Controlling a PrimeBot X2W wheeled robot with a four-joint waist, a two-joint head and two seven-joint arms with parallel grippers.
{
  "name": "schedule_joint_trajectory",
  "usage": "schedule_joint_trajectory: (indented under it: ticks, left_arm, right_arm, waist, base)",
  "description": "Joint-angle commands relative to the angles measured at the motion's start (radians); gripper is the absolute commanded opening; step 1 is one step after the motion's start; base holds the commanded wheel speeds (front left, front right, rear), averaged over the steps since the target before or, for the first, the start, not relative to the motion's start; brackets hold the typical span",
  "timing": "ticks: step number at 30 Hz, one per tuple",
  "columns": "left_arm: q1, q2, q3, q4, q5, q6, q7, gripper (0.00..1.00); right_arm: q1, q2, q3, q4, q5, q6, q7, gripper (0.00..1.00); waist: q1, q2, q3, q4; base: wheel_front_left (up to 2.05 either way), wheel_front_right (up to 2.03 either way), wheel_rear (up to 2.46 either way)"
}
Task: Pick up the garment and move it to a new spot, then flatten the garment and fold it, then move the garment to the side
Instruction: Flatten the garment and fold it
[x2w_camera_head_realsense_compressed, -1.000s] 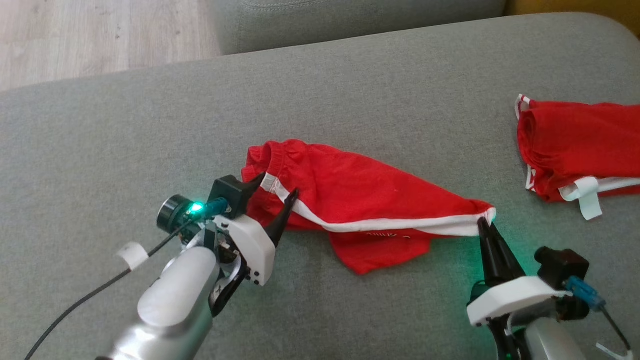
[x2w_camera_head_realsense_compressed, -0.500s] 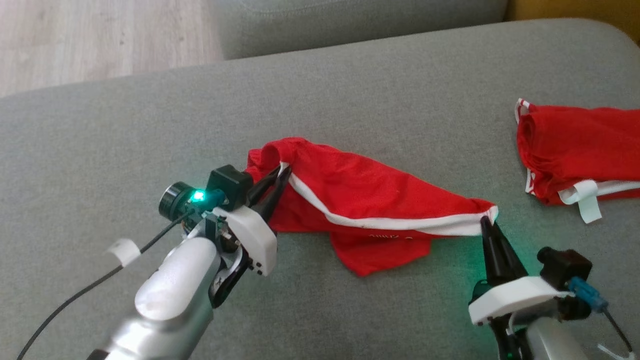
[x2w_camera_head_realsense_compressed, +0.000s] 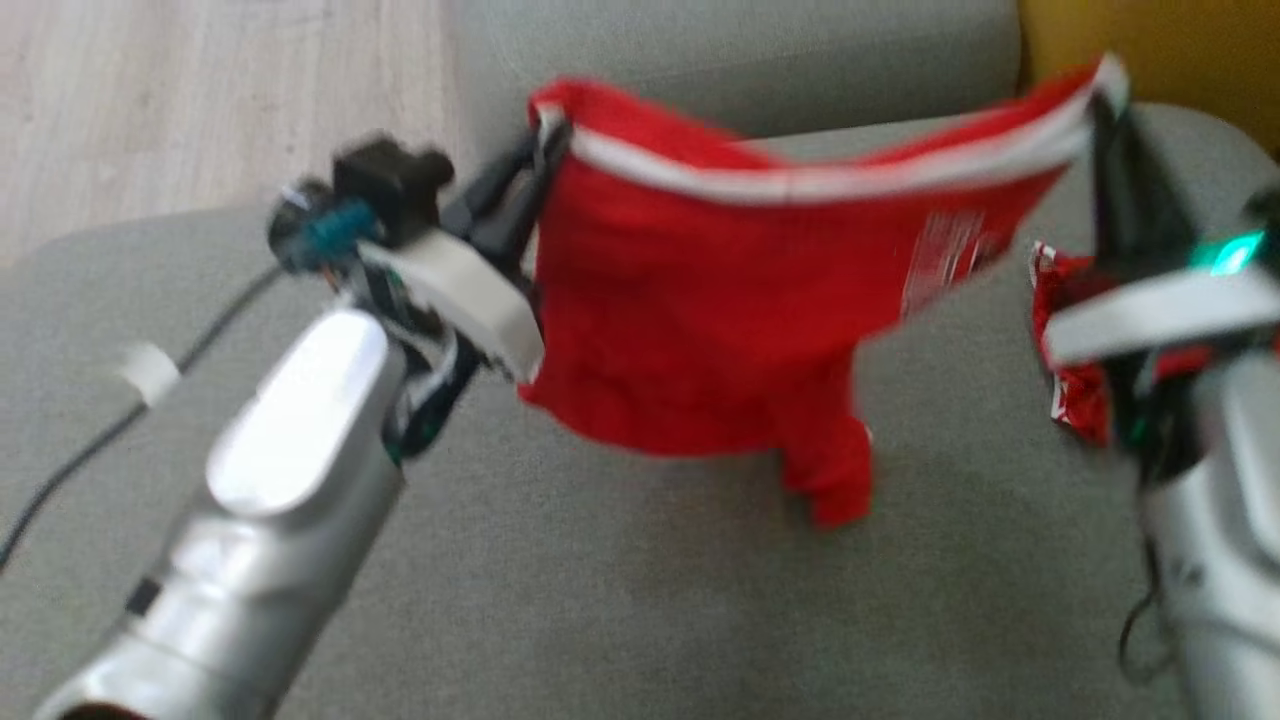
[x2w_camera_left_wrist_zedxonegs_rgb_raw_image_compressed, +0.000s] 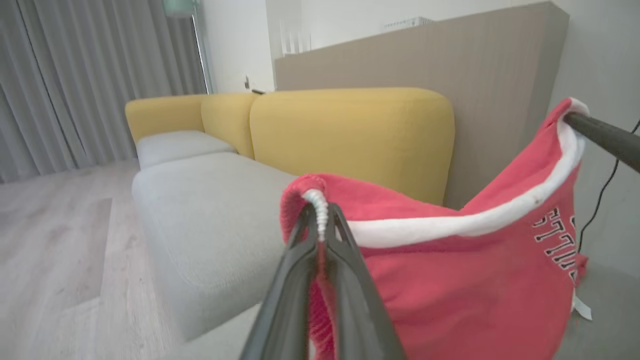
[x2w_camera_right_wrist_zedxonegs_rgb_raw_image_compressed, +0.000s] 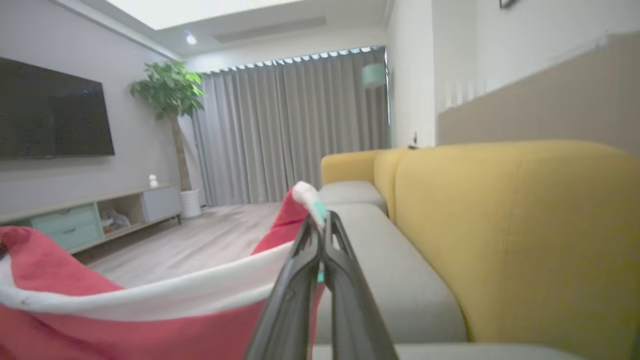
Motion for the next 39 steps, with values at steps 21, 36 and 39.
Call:
schedule_joint_trajectory:
  ticks: [21,36,39]
  left_arm:
    - [-0.041,0.061,0.094,-0.138,-0.039,0.060,-0.030,0.00]
    - [-0.520,0.023,0.181,0.193,-0.016,0.060,-0.115,0.00]
    - [-0.627,0.006,0.201,0.290,-0.004,0.060,-0.205,0.00]
  right_arm:
    - [-0.090,-0.131,0.037,-0.075,-0.036,-0.001,0.128,0.00]
    - [-0.655,-0.127,0.095,0.227,-0.068,-0.001,0.092,0.00]
    - [-0.776,-0.097,0.073,0.350,-0.129,-0.001,-0.024,0.00]
  waist:
    - [0.0000,0.0000,-0.017,0.023]
    - [0.0000,0.0000,0.261,-0.016]
    - [0.0000,0.0000,0.288,-0.023]
  base:
    - [0.00,0.00,0.00]
    - [0.00,0.00,0.00]
    - [0.00,0.00,0.00]
